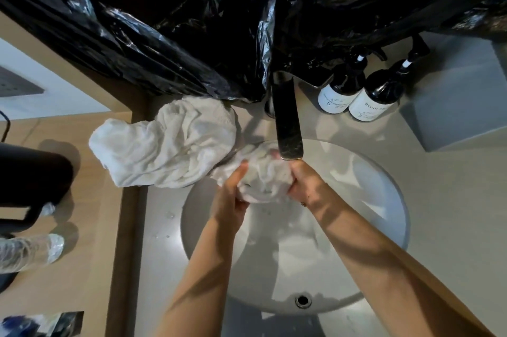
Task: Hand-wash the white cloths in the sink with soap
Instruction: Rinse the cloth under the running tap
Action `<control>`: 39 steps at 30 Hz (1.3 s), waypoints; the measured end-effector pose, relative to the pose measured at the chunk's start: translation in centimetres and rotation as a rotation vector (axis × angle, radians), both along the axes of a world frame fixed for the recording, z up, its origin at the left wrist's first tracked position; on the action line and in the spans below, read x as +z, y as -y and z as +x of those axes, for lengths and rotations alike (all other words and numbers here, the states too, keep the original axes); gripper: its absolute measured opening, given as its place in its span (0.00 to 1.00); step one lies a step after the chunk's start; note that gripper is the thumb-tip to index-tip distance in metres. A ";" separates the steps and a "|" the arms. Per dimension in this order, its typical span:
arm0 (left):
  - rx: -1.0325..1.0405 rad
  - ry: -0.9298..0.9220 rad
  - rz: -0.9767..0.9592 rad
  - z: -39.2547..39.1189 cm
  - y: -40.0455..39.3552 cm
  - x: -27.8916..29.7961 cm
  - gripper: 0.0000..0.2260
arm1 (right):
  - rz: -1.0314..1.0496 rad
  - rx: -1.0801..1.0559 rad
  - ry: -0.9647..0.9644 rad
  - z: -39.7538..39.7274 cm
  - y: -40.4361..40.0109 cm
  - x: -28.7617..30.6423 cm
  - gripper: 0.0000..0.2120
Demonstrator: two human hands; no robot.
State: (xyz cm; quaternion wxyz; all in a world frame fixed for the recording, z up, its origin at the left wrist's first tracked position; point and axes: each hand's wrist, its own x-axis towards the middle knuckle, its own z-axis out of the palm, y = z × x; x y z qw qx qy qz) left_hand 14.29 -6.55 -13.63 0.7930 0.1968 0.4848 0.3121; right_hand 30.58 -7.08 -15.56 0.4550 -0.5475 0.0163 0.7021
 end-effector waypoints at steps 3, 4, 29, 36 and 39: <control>0.080 0.025 -0.047 0.7 0.1 -0.1 0.23 | -0.084 -0.039 0.193 -0.2 -0.2 -0.6 0.33; 0.105 0.028 -0.051 1.1 0.2 -0.2 0.23 | -0.099 -0.043 0.256 -0.4 -0.2 -0.2 0.31; -1.025 -1.185 0.659 1.4 2.6 -4.1 0.14 | 0.100 -0.255 0.083 8.5 10.6 6.2 0.15; -1.401 -1.205 0.711 4.1 2.3 -6.8 0.23 | 0.043 -0.395 0.593 8.7 12.3 7.5 0.08; -1.421 -1.239 0.666 4.5 2.3 -7.4 0.23 | 0.049 -0.399 0.649 8.6 12.7 7.4 0.09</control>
